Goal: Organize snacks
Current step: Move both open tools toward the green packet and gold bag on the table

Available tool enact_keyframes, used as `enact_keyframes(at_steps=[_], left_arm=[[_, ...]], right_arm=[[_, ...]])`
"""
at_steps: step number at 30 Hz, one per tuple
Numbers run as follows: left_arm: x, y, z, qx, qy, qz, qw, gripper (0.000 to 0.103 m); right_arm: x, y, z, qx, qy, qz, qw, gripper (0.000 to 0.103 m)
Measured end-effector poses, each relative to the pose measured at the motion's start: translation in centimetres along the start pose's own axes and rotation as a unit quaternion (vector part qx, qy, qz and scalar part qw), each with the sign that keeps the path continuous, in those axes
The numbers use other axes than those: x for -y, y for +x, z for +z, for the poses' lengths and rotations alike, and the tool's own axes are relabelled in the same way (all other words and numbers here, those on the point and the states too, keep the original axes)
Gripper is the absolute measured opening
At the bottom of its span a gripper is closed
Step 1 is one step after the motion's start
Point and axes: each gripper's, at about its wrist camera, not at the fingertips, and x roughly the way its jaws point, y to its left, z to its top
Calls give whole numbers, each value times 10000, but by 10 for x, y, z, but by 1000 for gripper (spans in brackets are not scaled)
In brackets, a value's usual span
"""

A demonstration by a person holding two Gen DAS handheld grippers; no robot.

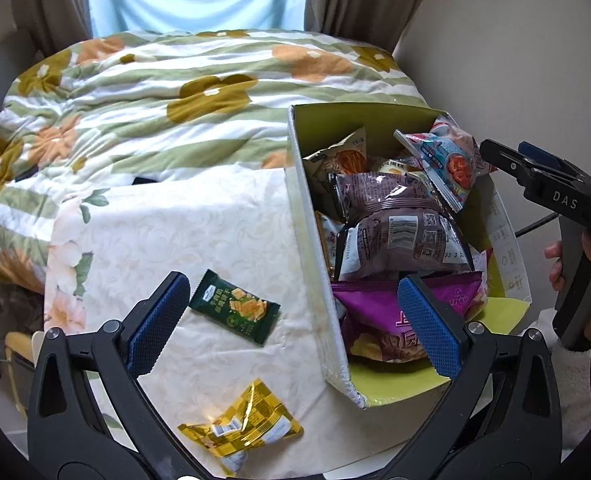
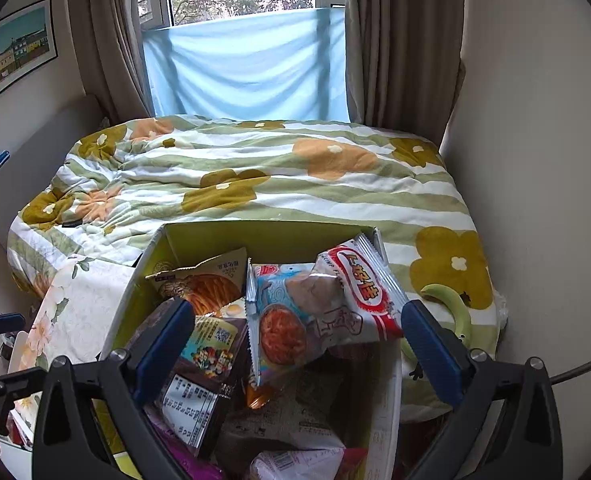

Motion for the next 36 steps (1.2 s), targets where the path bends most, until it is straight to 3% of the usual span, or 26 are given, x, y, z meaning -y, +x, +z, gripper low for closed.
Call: enact_keyframes(at_steps=[10, 18, 28, 36], left_arm=[[-25, -33, -11, 214, 72, 70, 9997, 103], [-54, -47, -19, 297, 406, -205, 9985, 103], [-97, -58, -17, 204, 1112, -660, 9914, 103], [-125, -38, -14, -42, 1770, -921, 9799, 103]], right_arm=[[-31, -72, -10, 335, -123, 15, 9994, 103], [-70, -113, -43, 437, 311, -104, 9985, 103], [-142, -125, -86, 203, 1039, -490, 9932, 103], [-200, -111, -122, -57, 1634, -698, 9841, 103]])
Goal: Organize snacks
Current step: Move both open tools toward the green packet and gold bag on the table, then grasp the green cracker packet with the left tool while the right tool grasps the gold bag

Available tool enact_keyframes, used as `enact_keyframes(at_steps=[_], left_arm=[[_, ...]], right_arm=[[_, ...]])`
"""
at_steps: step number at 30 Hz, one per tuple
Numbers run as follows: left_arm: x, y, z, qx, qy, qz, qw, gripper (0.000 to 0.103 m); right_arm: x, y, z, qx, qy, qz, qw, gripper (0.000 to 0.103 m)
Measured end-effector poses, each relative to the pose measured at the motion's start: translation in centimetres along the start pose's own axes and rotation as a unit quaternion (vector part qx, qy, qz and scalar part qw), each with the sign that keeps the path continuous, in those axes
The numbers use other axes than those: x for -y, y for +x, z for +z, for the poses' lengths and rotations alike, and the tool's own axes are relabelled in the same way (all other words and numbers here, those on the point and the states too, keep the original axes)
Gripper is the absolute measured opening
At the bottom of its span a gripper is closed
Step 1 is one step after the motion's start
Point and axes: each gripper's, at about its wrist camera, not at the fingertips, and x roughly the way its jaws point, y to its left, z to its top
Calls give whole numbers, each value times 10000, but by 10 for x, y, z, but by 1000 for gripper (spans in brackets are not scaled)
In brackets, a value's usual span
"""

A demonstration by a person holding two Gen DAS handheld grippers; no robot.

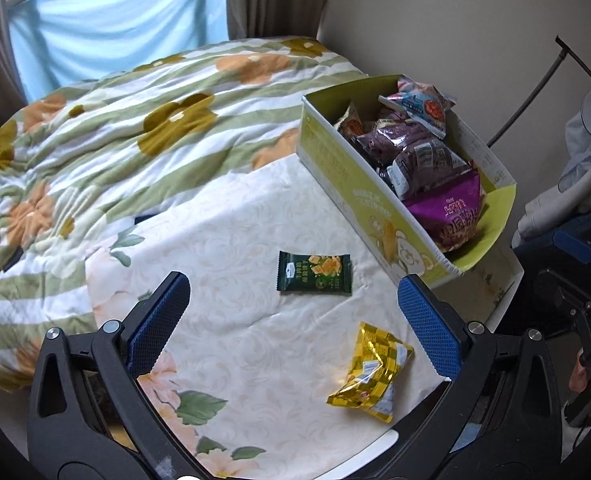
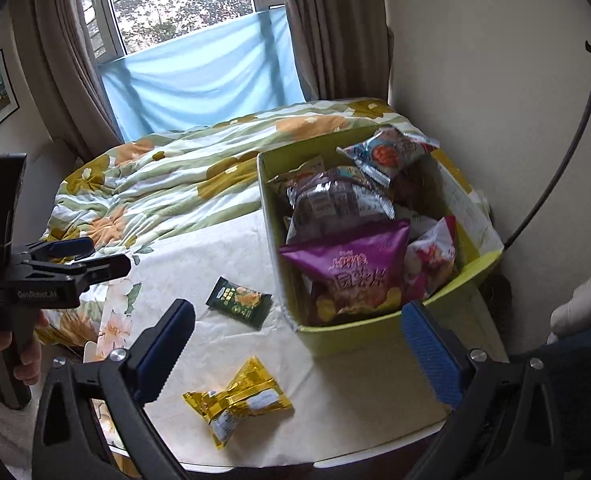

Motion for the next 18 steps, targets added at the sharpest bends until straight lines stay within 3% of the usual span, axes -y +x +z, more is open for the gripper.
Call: enact_keyframes(at_steps=[9, 18], left_arm=[[-18, 54, -5, -474, 436, -268, 9976, 103], [-5, 121, -10, -887, 440, -457, 9940, 103]], right_arm=[[-26, 41, -58, -731, 821, -79, 9939, 103], [-39, 96, -102, -1374, 1206, -126, 9831, 103]])
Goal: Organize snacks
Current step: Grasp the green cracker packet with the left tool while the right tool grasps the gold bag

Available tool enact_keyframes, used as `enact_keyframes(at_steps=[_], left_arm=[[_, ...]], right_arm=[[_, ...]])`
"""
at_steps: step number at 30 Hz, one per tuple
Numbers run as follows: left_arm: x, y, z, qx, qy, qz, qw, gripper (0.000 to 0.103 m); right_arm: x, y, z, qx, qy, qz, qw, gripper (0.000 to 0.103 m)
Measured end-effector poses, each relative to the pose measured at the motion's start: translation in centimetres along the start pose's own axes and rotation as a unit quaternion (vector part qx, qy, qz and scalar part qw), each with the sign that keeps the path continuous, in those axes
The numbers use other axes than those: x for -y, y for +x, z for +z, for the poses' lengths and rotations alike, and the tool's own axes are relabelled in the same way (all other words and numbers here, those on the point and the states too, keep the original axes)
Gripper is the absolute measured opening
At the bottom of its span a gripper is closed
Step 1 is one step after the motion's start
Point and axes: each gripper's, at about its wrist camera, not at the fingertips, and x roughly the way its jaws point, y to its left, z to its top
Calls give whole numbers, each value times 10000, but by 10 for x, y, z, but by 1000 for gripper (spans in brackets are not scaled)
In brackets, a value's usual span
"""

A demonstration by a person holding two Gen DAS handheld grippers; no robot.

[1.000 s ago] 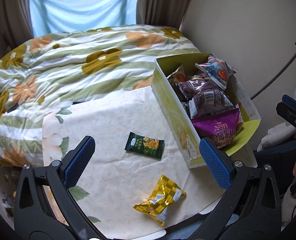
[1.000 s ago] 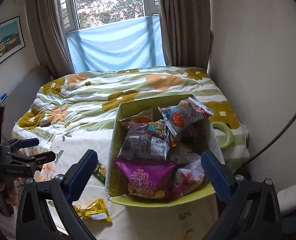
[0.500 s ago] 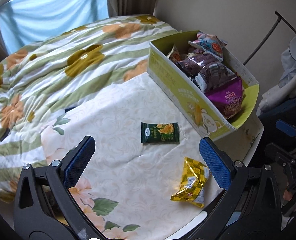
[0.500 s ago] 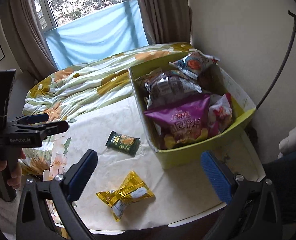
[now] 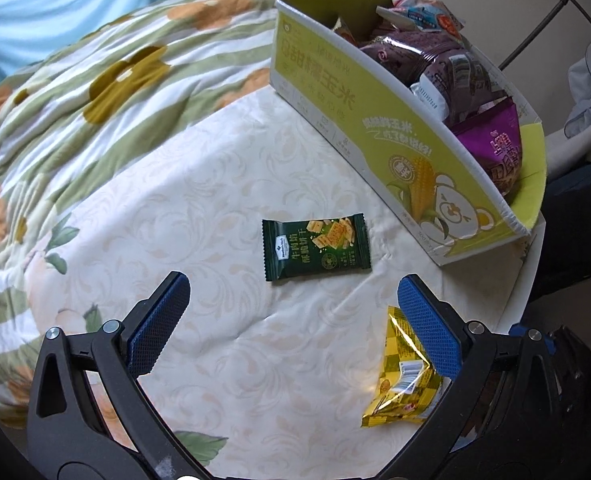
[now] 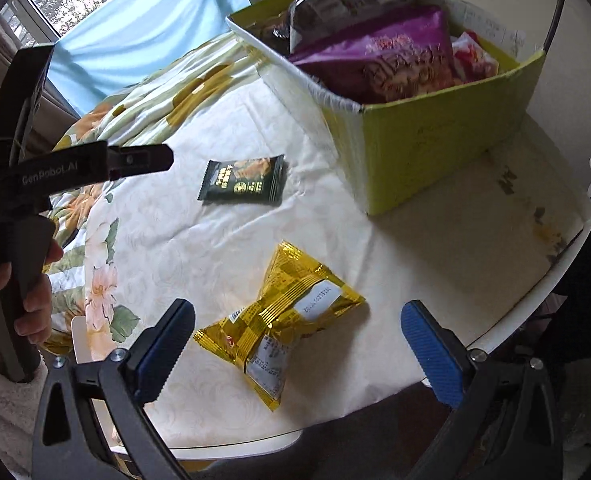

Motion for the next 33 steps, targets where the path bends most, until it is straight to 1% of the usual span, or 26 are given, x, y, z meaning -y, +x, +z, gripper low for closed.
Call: enact_keyframes(at_steps=[4, 9, 12, 14, 17, 22, 26, 29, 30, 33], left_arm=[[9, 33, 6, -89, -67, 93, 9999, 103], [22, 67, 15, -180, -21, 265, 9995, 103], [28, 84, 19, -210, 9, 426, 9989, 103], [31, 96, 20, -298, 22, 550, 9980, 103], [33, 109, 18, -461, 167, 831, 9953, 103], [24, 107, 7, -578, 61, 812, 9950, 103], [12, 101, -5, -674, -32, 894, 9937, 103], [-1, 96, -12, -738, -235, 954, 9924, 103], [-4, 94, -12, -737, -338, 926, 9924, 103], [-6, 88, -5, -590, -630, 664, 9941, 103]], right_arm=[[-2, 31, -7, -204, 86, -242, 9995, 103], [-3, 46, -9, -227, 307, -164, 9991, 103], [-9, 52, -7, -168, 237, -225, 9993, 103], [-11, 58, -5, -204, 157, -335, 9991, 102], [-11, 64, -3, -275, 68, -405, 9988, 102], [-9, 65, -1, -342, -244, -593, 9974, 101], [-6, 65, 2, -394, -473, -665, 9959, 93], [0, 66, 4, -427, -549, -677, 9953, 90], [1, 66, 4, -433, -575, -688, 9950, 89], [8, 66, 7, -473, -589, -623, 9952, 83]])
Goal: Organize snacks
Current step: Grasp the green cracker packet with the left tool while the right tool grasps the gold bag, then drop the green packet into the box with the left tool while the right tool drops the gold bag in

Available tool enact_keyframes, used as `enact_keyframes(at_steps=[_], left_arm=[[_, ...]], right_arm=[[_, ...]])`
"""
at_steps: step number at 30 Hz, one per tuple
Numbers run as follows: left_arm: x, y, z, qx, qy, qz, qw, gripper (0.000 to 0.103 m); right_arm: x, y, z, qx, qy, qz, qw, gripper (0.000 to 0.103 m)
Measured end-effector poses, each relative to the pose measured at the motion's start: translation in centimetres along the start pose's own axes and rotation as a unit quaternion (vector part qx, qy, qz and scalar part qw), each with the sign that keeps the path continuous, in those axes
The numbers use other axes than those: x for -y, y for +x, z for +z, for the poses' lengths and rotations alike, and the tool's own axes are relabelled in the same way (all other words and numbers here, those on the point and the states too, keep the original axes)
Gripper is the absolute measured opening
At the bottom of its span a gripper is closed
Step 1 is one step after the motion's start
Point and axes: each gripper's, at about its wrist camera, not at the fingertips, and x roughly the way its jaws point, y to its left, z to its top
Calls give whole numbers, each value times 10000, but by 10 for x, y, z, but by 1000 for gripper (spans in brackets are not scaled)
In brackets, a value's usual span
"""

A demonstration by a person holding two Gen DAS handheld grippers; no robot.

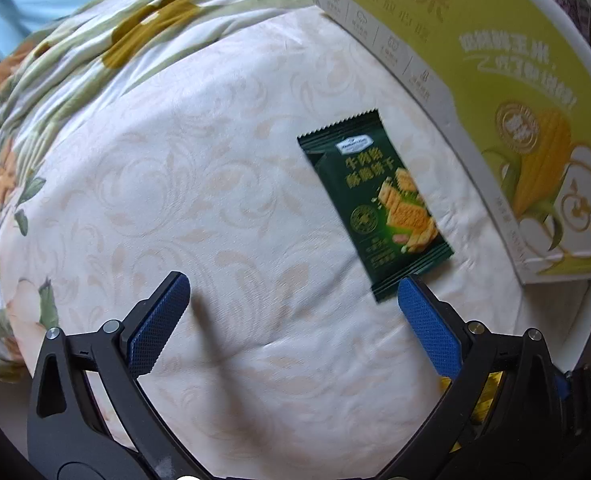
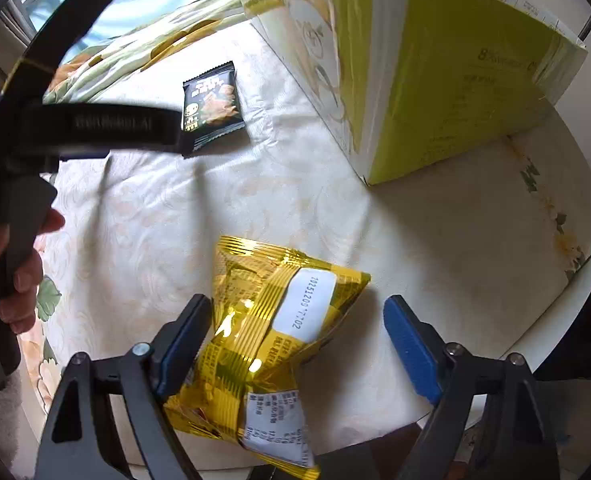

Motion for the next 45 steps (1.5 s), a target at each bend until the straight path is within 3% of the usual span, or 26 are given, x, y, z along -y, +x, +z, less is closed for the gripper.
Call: enact_keyframes(at_steps=[4, 9, 10, 14, 17, 19, 21, 27, 39, 45], left_arm=[[11, 1, 22, 155, -212, -6, 9997, 103], [33, 15, 37, 130, -123, 172, 9997, 101], [36, 17, 37, 115, -96, 200, 9997, 93], [39, 17, 34, 147, -5, 318, 9994, 85], [38, 14, 32, 195, 94, 361, 9991, 69], [37, 11, 32, 200, 156, 362, 9990, 51], [40, 9, 30, 202, 261, 358, 9988, 42], [38, 5, 23, 178, 333, 336, 9987, 41], [15, -16, -40, -62, 170, 284, 9994, 40], [-1, -39, -60, 41, -48, 171, 9998, 40]], right_arm=[[-2, 4, 1, -61, -117, 101, 9999, 70], [-9, 5, 3, -33, -320, 101, 9994, 66], [-9, 4, 4, -23, -347, 101, 9993, 65], [-9, 4, 8, 10, -471, 96, 9988, 63], [-13, -3, -1, 41, -537, 103, 9985, 61], [-12, -5, -4, 56, -562, 121, 9983, 60], [-12, -5, -4, 73, -586, 123, 9982, 59], [-12, -8, -12, 136, -618, 75, 9980, 57], [-5, -15, -8, 257, -712, 49, 9971, 55], [-9, -26, -10, 402, -711, 33, 9967, 54]])
